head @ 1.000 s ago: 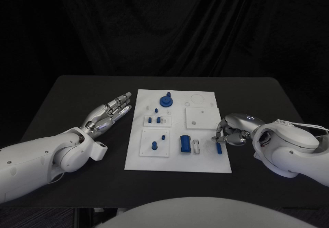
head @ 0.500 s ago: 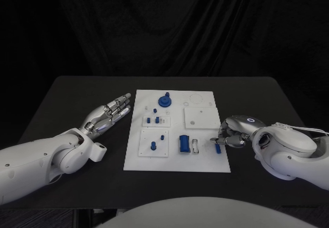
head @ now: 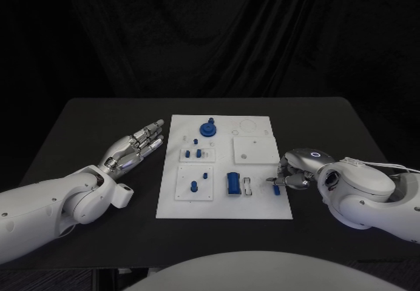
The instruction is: Assemble the parts on the task board
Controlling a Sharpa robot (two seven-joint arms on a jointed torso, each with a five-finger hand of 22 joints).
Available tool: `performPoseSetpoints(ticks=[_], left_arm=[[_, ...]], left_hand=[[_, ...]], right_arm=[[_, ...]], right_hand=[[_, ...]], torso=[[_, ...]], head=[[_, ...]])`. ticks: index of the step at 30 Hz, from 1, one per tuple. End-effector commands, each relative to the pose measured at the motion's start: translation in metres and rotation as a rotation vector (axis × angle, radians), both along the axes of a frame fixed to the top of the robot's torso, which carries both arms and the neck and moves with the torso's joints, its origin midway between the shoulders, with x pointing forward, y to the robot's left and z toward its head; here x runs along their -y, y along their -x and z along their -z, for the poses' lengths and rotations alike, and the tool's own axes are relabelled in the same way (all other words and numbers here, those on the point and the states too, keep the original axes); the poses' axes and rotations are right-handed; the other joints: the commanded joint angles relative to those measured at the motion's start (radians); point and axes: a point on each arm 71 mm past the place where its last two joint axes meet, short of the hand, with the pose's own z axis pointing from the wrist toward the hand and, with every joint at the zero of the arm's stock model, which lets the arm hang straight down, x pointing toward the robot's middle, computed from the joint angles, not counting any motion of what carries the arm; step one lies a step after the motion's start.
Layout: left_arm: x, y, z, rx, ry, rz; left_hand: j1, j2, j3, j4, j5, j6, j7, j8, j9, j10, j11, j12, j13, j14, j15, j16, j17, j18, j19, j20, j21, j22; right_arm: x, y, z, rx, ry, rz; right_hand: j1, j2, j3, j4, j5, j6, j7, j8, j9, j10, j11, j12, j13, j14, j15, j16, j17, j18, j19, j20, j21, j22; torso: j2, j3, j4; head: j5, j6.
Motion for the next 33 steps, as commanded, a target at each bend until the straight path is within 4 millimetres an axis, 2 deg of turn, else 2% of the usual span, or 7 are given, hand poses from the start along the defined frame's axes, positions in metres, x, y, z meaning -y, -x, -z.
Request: performPoseSetpoints(ticks=[1,6,13,14,20,26,33], left_arm=[[0.0,0.001,-0.005,0.056,0.054,0.002],[-0.001,0.001,-0.005,0.045,0.059,-0.004],[-0.001,0.001,-0.004,0.036,0.061,-0.003],[-0.001,0.001,-0.004,0.035,0.061,-0.003],[-0.001,0.001,-0.004,0.03,0.06,-0.001],[-0.001,0.001,-0.003,0.025,0.059,0.001],[-0.001,0.001,-0.003,0.019,0.059,0.004]], left_hand=[[0.0,0.004,-0.003,0.0,-0.002,-0.006,-0.001,-0.001,-0.001,-0.005,0.0,-0.004,-0.001,0.0,0.0,-0.004,-0.001,-0.006,-0.001,-0.007,-0.003,-0.001],[0.002,0.003,-0.003,-0.001,0.002,-0.007,-0.001,-0.001,-0.001,-0.006,0.001,-0.004,-0.001,0.0,0.001,-0.004,-0.001,-0.008,-0.001,-0.007,-0.003,-0.001],[0.003,0.003,-0.002,-0.002,0.003,-0.006,0.0,0.0,-0.001,-0.006,0.001,-0.004,-0.001,0.0,0.001,-0.004,-0.001,-0.008,-0.001,-0.007,-0.003,-0.001],[0.003,0.003,-0.002,-0.002,0.003,-0.006,0.0,0.0,-0.001,-0.006,0.001,-0.004,-0.001,0.0,0.001,-0.004,-0.001,-0.008,-0.001,-0.007,-0.003,-0.001],[0.004,0.004,-0.002,-0.002,0.005,-0.005,0.005,0.0,0.0,-0.006,0.001,-0.004,-0.001,0.0,0.002,-0.004,-0.001,-0.01,-0.001,-0.007,-0.003,-0.001],[0.008,0.004,0.0,-0.003,0.007,-0.002,0.019,0.001,0.0,-0.006,-0.002,-0.004,-0.001,0.0,0.003,-0.004,-0.001,-0.011,-0.001,-0.007,-0.003,-0.001],[0.011,0.005,0.001,-0.003,0.008,0.007,0.037,0.003,0.001,-0.006,-0.007,-0.004,-0.001,0.0,0.001,-0.004,-0.001,-0.01,-0.001,-0.008,-0.003,-0.001]], right_arm=[[0.002,0.001,0.004,-0.017,0.047,0.013],[0.001,0.002,0.01,-0.033,0.056,0.013],[0.001,0.003,0.016,-0.055,0.072,0.011],[0.001,0.003,0.016,-0.058,0.074,0.011],[0.001,0.005,0.022,-0.077,0.085,0.012],[0.001,0.007,0.027,-0.103,0.06,0.023],[0.001,0.008,0.029,-0.134,-0.03,0.071]], right_hand=[[0.003,0.002,-0.004,-0.005,0.023,-0.013,0.002,0.002,0.008,0.104,-0.007,0.003,0.263,0.059,-0.006,-0.003,0.0,-0.015,0.051,-0.005,-0.005,0.211],[0.023,0.002,0.001,-0.007,0.09,-0.027,0.004,-0.005,0.018,0.104,-0.006,0.003,0.263,0.058,-0.003,-0.005,-0.004,-0.014,0.05,-0.004,-0.009,0.209],[0.038,0.003,0.006,-0.007,0.134,-0.033,0.007,-0.014,0.019,0.104,-0.004,0.003,0.263,0.058,0.0,-0.007,-0.008,-0.014,0.049,-0.002,-0.011,0.209],[0.045,0.003,0.009,-0.006,0.165,-0.038,0.009,-0.024,0.013,0.104,-0.002,0.003,0.263,0.057,0.002,-0.008,-0.01,-0.013,0.048,0.0,-0.013,0.208],[0.065,-0.002,0.019,-0.01,0.225,-0.039,0.013,-0.045,-0.002,0.104,0.001,0.003,0.263,0.056,0.006,-0.01,-0.016,-0.012,0.047,0.003,-0.017,0.207],[0.135,-0.016,0.066,-0.035,0.406,-0.032,0.011,-0.07,-0.024,0.104,-0.002,0.003,0.263,0.055,0.004,-0.013,-0.022,-0.011,0.046,0.003,-0.021,0.206],[0.214,-0.026,0.145,-0.087,0.555,-0.037,0.014,-0.082,-0.03,0.104,-0.001,0.003,0.263,0.054,0.003,-0.014,-0.025,-0.011,0.045,0.001,-0.025,0.205]], torso=[[0.0,0.0003,0.0003],[0.0,0.0001,0.0],[0.0,0.0002,0.0002],[0.0,-0.0001,0.0],[0.0,-0.0001,0.0006],[0.0,-0.0002,0.0003],[0.0,0.0002,0.0002]], head=[[0.001,0.0],[0.001,0.0],[0.004,0.0],[0.005,0.0],[0.007,0.0],[0.006,0.0],[0.007,0.0]])
